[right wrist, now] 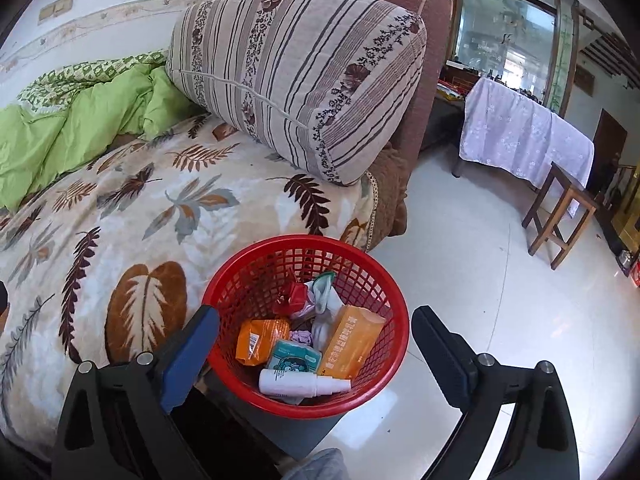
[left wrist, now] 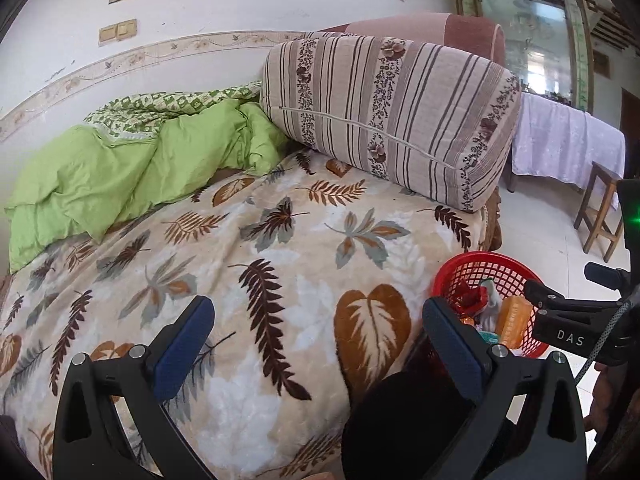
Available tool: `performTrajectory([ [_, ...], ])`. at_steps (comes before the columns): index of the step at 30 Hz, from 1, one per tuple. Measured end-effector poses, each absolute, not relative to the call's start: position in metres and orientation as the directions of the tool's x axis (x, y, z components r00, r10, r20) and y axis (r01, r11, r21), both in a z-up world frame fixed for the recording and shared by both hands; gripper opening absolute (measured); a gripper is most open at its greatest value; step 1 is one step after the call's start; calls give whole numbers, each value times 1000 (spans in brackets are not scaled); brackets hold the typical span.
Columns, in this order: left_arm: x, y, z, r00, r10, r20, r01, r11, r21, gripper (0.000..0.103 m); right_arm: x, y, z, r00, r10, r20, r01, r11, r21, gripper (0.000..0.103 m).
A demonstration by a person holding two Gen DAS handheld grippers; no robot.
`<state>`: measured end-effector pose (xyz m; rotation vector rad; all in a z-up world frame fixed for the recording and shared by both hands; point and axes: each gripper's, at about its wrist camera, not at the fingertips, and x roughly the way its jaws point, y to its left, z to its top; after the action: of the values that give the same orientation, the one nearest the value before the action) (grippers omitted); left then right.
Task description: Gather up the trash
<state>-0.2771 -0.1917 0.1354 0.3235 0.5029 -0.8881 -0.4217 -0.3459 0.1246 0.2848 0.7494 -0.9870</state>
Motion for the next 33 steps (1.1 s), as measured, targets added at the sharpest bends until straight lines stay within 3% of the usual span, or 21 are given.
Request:
performTrajectory([
  [9, -272, -191, 131, 534, -639, -553, 788, 613, 53, 103, -417, -341, 123, 332, -636, -697, 822, 557, -117, 98],
  [15, -277, -197, 132, 583, -603, -545, 768, 629, 125, 103, -417, -340, 123, 342, -629, -698, 815, 568, -113, 98],
  [20, -278, -194, 134, 576, -614, -540, 769, 632, 101, 103, -416, -339, 123, 345, -625, -700, 812, 573, -111, 98],
  [26, -284, -195, 135, 640, -574, -512, 732, 658, 177, 103, -416, -338, 123, 350, -619, -703, 809, 578, -107, 98],
  [33, -284, -194, 134, 638, -569, -519, 733, 655, 182, 103, -416, -338, 123, 349, -617, -705, 808, 579, -107, 98],
])
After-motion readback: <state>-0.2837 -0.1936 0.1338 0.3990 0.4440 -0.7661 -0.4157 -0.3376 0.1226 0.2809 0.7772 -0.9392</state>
